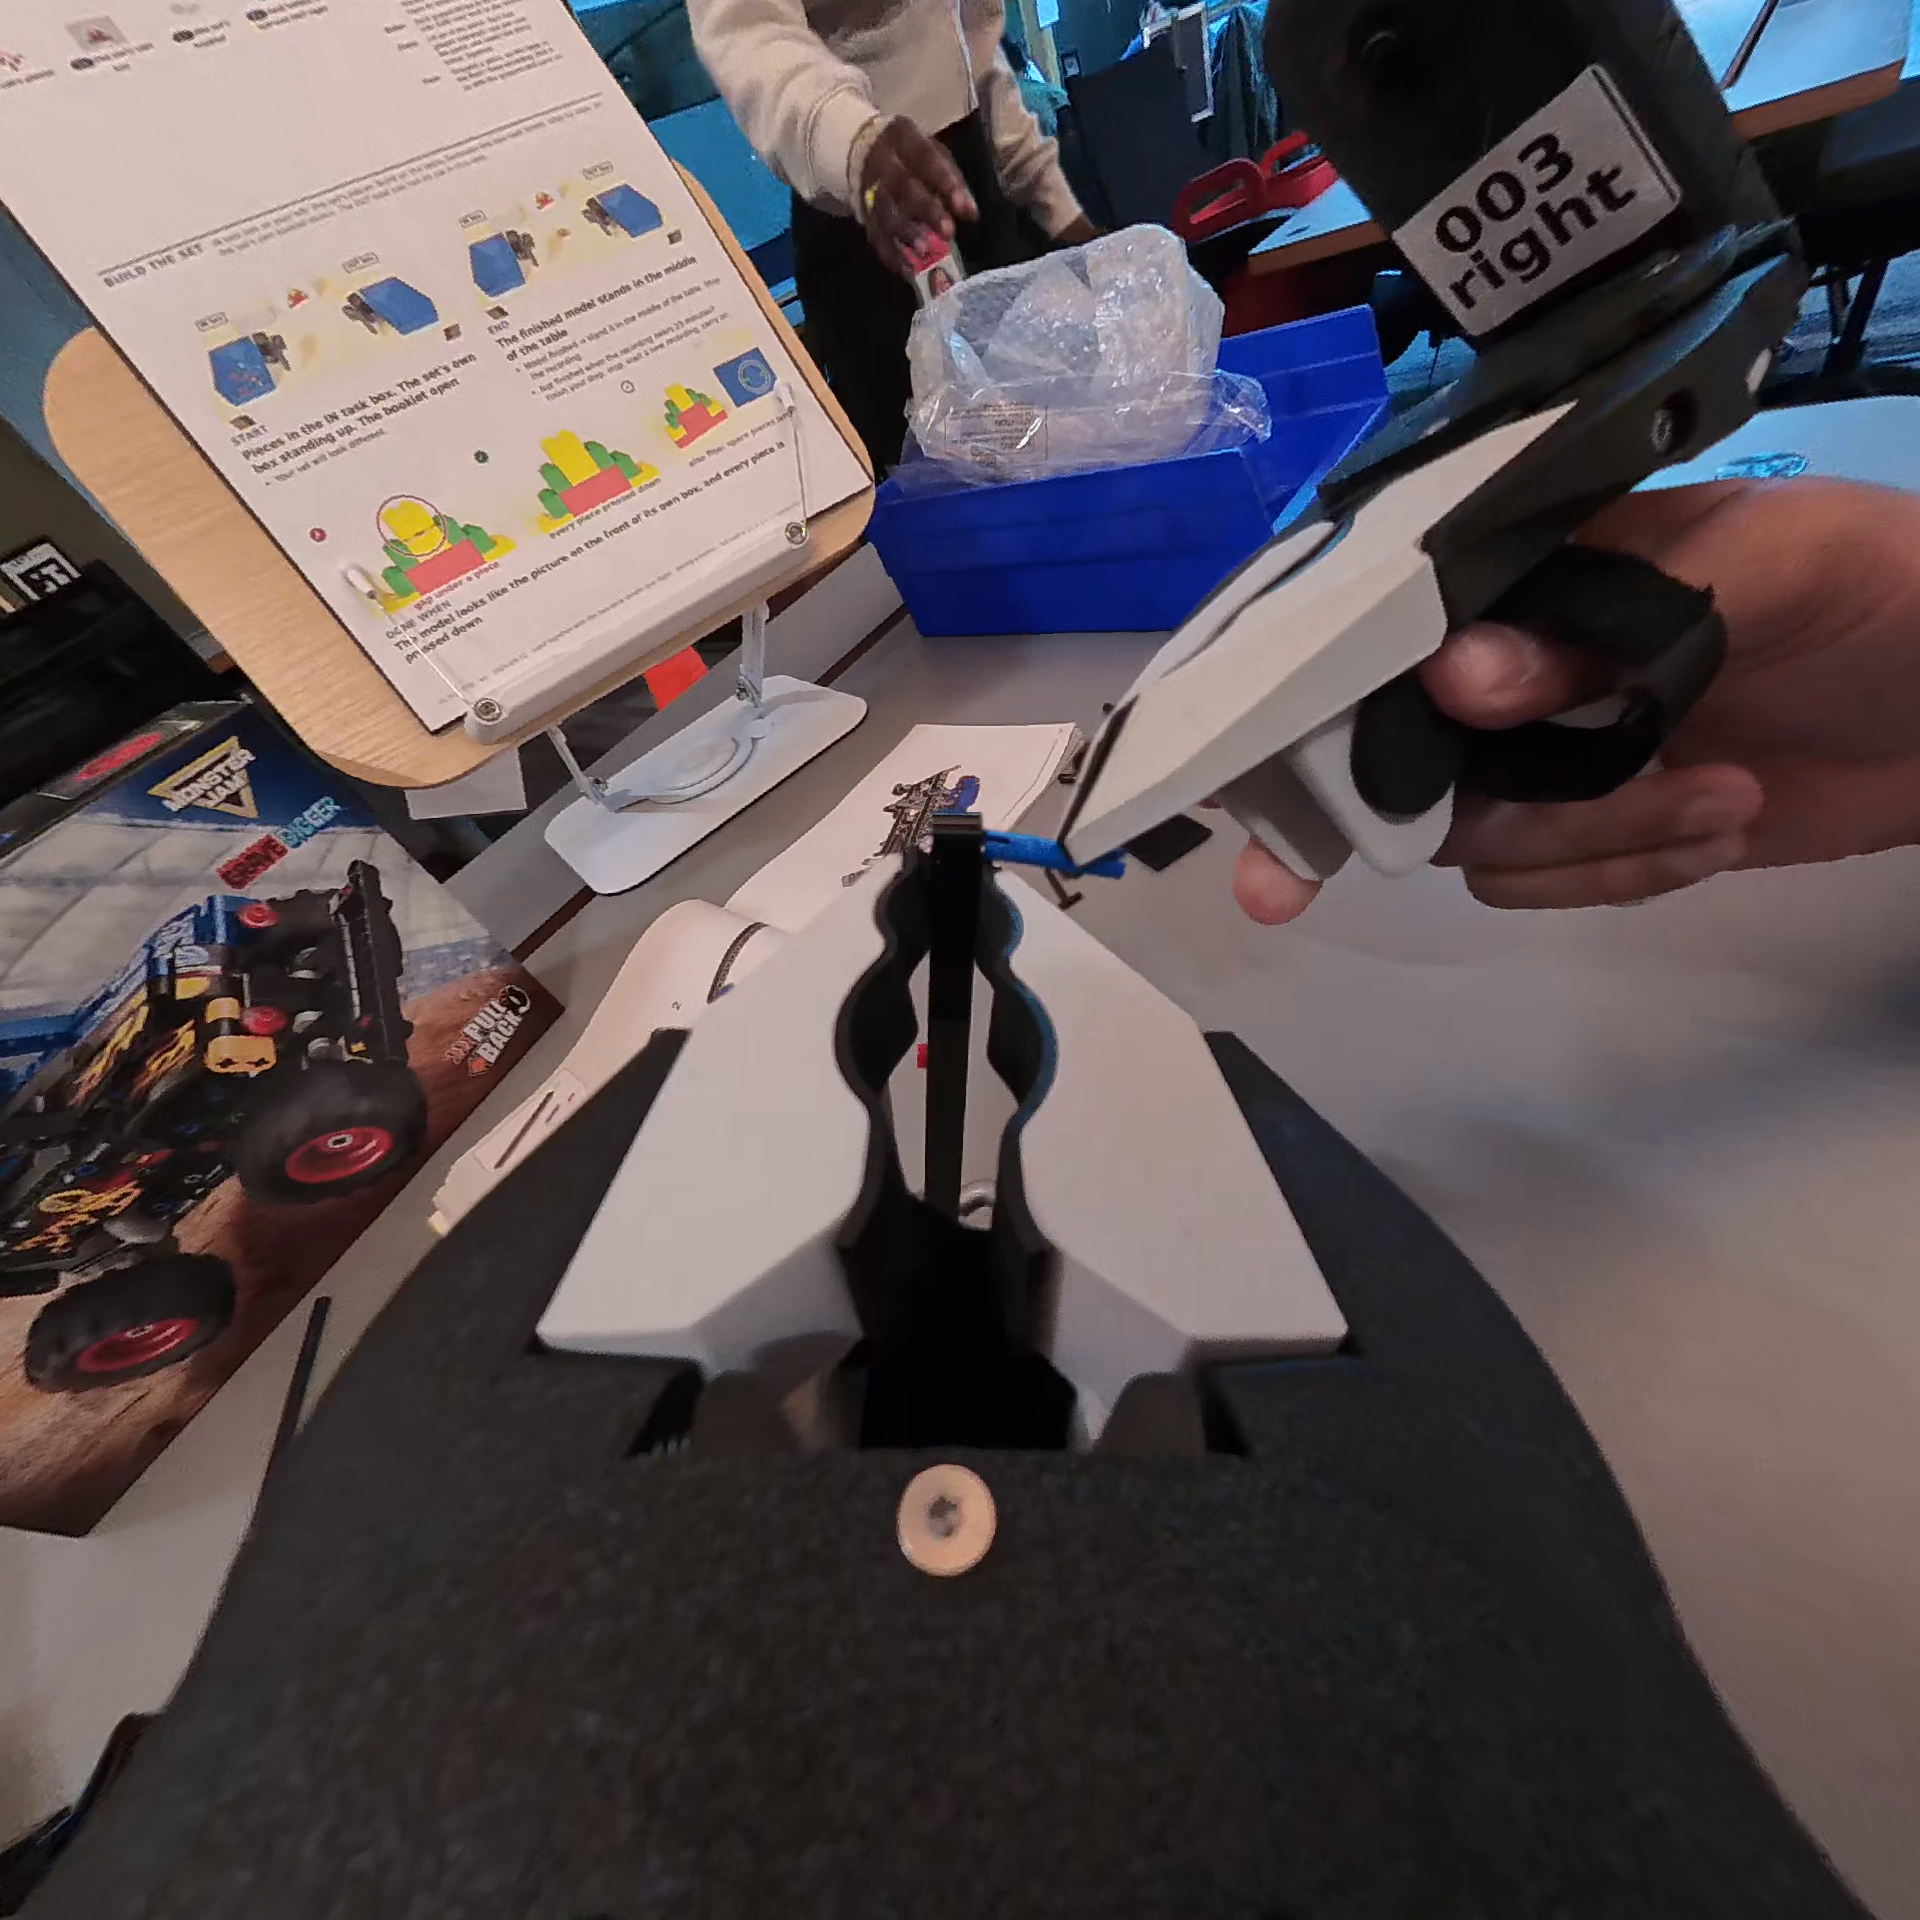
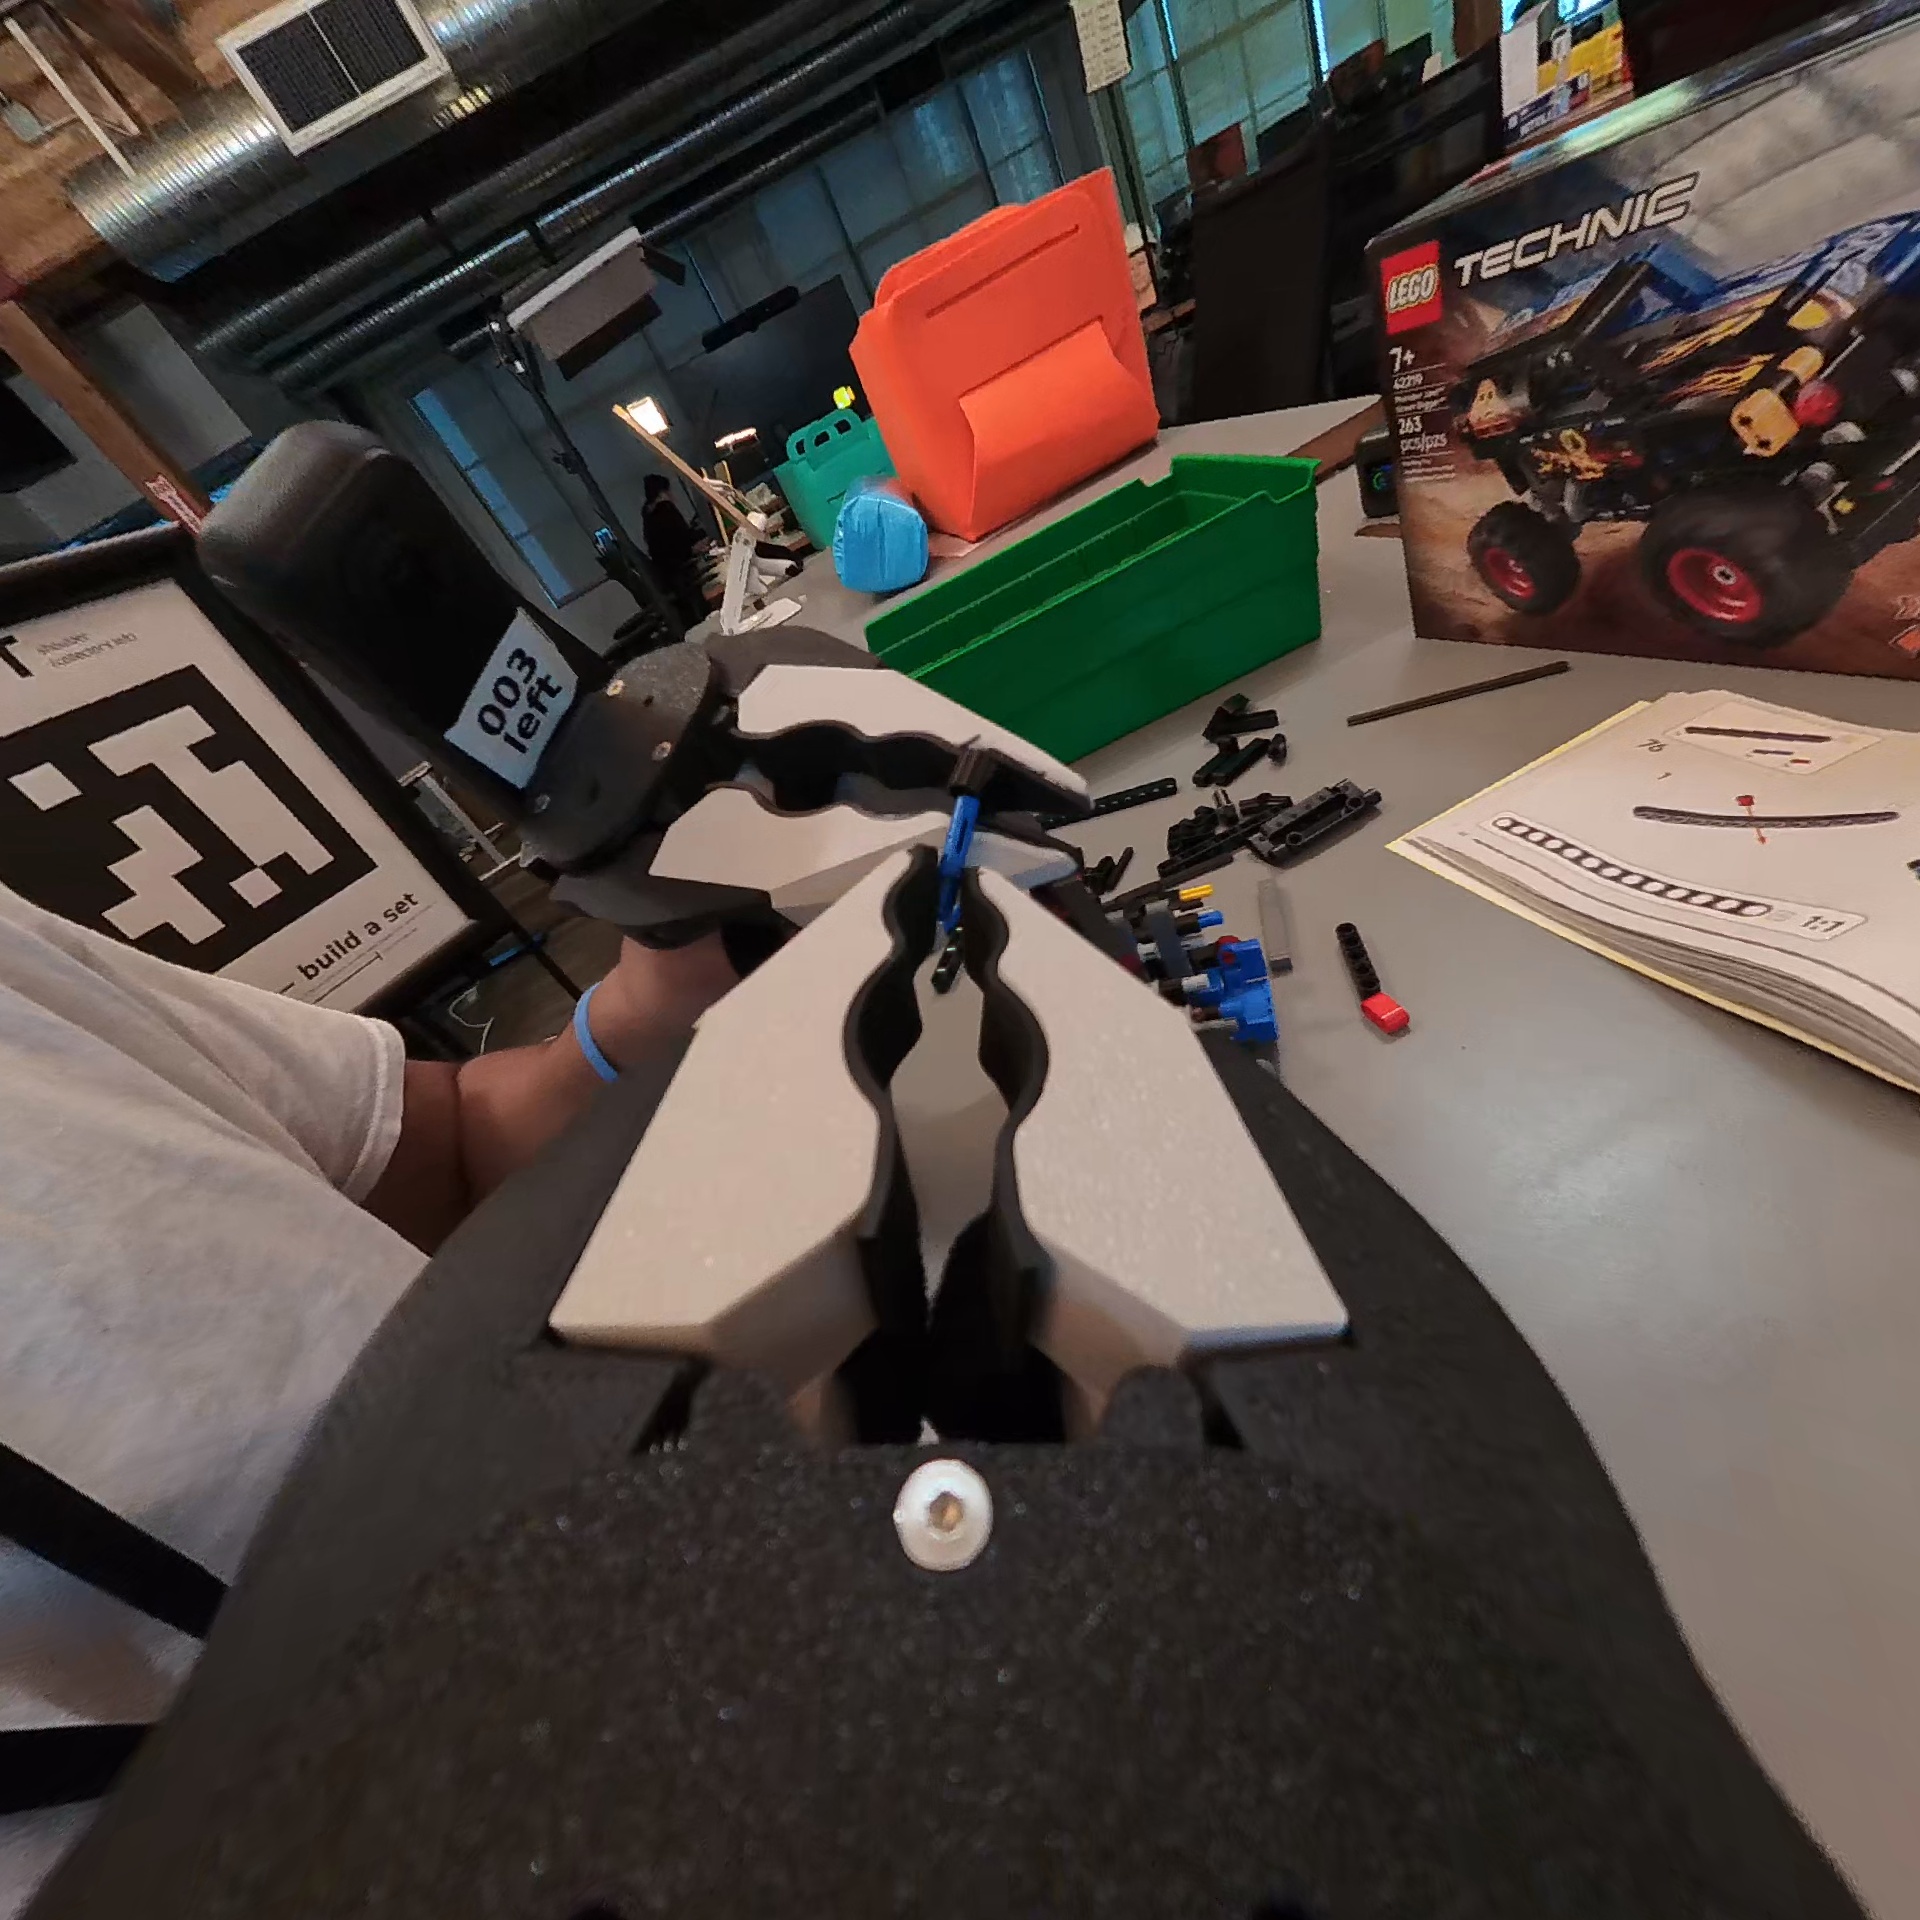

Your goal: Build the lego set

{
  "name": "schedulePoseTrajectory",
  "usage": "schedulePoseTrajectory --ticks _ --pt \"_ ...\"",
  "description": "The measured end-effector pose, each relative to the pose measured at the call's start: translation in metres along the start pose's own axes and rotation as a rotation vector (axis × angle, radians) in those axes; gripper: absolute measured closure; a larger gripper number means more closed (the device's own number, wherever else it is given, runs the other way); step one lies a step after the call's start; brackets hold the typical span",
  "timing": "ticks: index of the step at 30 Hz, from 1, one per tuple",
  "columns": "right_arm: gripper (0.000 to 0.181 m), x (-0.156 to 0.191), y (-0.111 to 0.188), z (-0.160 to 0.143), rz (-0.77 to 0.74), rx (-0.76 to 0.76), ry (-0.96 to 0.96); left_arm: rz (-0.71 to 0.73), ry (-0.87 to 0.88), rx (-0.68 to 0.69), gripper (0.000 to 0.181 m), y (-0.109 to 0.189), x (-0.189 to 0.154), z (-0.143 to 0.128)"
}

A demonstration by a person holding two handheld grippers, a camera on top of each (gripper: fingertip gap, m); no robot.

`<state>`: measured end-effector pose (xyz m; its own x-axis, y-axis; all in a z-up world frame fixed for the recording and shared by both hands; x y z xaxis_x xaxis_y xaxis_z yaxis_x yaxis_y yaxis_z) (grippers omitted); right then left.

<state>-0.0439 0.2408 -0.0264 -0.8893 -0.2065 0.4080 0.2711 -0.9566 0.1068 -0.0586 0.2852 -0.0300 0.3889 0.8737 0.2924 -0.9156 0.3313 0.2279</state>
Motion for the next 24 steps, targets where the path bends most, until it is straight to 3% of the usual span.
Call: schedulePoseTrajectory --ticks 14,20,22,24 --pt "0.178 -0.007 0.004 0.003 -0.101 -0.008 0.072 0.092 -0.137 0.103 0.175 -0.005 0.0 -0.006" --pt "0.178 -0.01 0.004 -0.002 -0.146 0.014 0.141 0.109 -0.047 0.068 0.176 -0.002 0.007 -0.005" --pt "0.178 -0.018 0.012 -0.004 -0.197 0.068 0.205 0.128 -0.022 0.033 0.176 0.005 0.014 -0.001" --pt "0.178 -0.034 0.028 -0.016 -0.27 0.243 0.298 0.125 0.041 -0.024 0.176 0.016 0.021 0.004"
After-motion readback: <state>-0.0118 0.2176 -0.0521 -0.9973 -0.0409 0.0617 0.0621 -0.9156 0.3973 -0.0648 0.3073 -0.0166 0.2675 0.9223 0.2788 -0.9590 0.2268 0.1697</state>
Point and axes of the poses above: each gripper's, where its closed fingertips meet, y back along the fingers, z out of its top, x = y × z across the jaws, the point moved 3 cm from there along y, back along the fingers, and after that the axes turned 7 degrees about -z, right-handed, at the moved point
